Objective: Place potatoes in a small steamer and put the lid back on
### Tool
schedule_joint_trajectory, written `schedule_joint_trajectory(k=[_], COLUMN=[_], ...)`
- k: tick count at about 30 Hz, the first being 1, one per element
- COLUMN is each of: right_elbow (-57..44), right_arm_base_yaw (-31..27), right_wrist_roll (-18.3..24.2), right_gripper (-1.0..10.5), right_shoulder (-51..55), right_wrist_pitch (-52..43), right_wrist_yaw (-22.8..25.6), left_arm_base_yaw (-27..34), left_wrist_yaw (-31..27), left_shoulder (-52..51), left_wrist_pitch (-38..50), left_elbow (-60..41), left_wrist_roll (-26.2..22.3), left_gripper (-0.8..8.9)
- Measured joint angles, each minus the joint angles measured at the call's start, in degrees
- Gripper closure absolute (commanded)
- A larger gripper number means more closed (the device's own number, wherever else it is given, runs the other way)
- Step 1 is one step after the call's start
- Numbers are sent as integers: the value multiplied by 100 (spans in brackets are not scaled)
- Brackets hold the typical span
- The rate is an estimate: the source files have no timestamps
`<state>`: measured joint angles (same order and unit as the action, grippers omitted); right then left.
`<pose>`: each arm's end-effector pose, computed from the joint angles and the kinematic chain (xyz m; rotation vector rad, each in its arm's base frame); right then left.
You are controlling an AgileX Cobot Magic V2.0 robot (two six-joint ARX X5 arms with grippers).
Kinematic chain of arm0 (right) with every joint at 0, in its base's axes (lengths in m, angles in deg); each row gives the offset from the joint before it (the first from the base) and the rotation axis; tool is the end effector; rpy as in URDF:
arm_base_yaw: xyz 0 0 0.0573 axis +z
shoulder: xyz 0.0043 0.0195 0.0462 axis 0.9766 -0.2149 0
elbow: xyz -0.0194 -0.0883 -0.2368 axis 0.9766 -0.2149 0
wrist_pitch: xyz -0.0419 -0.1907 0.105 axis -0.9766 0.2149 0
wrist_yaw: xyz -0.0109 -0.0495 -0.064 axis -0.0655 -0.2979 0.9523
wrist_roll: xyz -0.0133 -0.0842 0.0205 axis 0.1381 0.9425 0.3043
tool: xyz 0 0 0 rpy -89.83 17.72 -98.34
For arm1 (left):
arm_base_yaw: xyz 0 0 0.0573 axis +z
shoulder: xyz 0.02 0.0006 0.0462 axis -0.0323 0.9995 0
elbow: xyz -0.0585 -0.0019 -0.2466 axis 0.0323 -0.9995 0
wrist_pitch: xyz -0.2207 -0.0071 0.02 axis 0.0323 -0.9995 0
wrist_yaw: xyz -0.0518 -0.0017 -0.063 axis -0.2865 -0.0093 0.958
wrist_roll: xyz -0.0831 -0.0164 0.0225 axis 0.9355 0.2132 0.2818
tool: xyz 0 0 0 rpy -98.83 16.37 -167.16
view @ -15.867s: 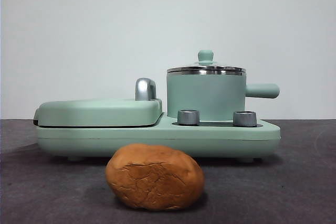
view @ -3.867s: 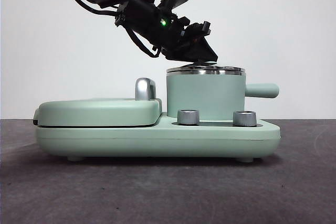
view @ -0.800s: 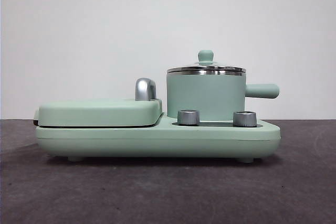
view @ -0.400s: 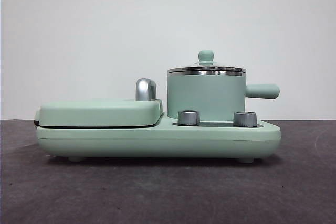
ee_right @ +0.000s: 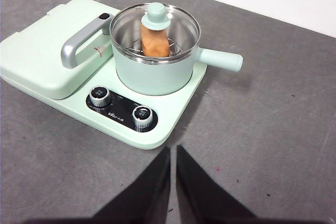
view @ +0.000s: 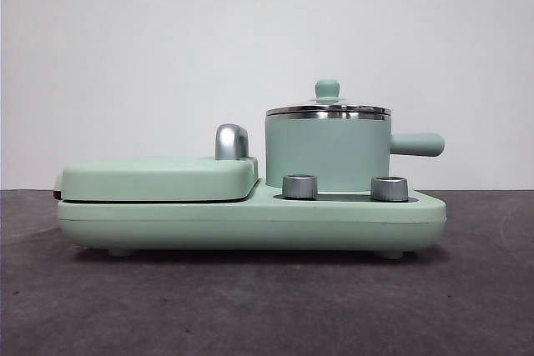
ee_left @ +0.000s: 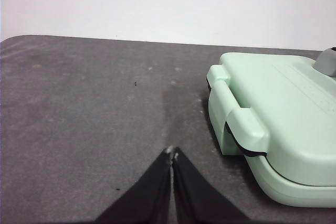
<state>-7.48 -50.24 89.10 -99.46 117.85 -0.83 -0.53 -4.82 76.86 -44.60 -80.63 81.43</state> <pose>0.0780 0.0357 0.3230 -0.1275 0.4581 0.4169 0.1199 -0.0048 0.1570 -0.0650 0.0969 -0.0738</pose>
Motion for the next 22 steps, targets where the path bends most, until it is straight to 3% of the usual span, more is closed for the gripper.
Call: schedule_joint_trajectory(k=[12,15,18,22], right_elbow=[0,-7,-251,-1344], right_arm_base_yaw=[0,-4,-74,-708], right_wrist_roll=[151,323,439,586], right_gripper=[932,932,932,932], right_shoulder=[0,0,66,667], right_wrist_pitch=[-33,-168,-734,-1893], right_wrist_yaw=[17,363,719,581], left_arm_base_yaw=[0,0,0,0], left_wrist_yaw=[0,0,2,0], left_shoulder=[0,0,0,0], left_wrist_pitch=[0,0,2,0], left_elbow=[0,0,0,0], left_wrist_roll=[0,0,0,0], left_gripper=[807,807,807,807])
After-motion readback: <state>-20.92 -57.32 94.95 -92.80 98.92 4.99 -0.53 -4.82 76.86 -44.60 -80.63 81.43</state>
